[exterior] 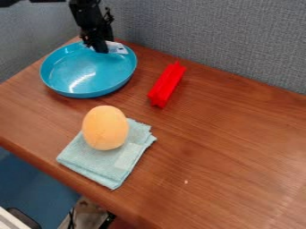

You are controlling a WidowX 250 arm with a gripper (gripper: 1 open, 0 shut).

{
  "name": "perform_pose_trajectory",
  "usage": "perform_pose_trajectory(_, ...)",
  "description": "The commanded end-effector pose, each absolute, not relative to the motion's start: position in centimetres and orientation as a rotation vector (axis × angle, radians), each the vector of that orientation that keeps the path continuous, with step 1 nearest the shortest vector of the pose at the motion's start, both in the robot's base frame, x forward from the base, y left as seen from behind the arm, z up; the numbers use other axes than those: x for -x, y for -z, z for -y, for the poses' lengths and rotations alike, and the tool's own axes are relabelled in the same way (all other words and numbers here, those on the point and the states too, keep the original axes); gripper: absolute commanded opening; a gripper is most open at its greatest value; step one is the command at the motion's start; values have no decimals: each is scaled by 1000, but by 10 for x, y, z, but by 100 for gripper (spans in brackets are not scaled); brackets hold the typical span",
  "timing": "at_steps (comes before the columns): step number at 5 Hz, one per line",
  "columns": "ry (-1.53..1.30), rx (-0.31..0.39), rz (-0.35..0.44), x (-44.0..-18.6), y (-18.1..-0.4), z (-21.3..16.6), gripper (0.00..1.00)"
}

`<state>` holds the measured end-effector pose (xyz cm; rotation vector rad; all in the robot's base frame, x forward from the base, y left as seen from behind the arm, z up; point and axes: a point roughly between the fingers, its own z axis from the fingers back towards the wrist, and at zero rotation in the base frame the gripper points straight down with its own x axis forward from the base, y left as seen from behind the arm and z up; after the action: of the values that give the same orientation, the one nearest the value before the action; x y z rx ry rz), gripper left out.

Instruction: Put the toothpaste on the blue plate

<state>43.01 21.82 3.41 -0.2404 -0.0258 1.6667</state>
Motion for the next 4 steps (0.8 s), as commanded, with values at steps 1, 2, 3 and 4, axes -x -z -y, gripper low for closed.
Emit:
perform_pose_trajectory(1, -1653, 270, 103, -438, -66, -218, 0)
perform_pose_trajectory(2, -1657, 273, 97, -437, -69, -218, 0)
perform_pose_trajectory(3, -1661, 277, 89, -435, -73, -218, 0)
perform_pose_trajectory(4, -1664, 282, 81, -433, -77, -218, 0)
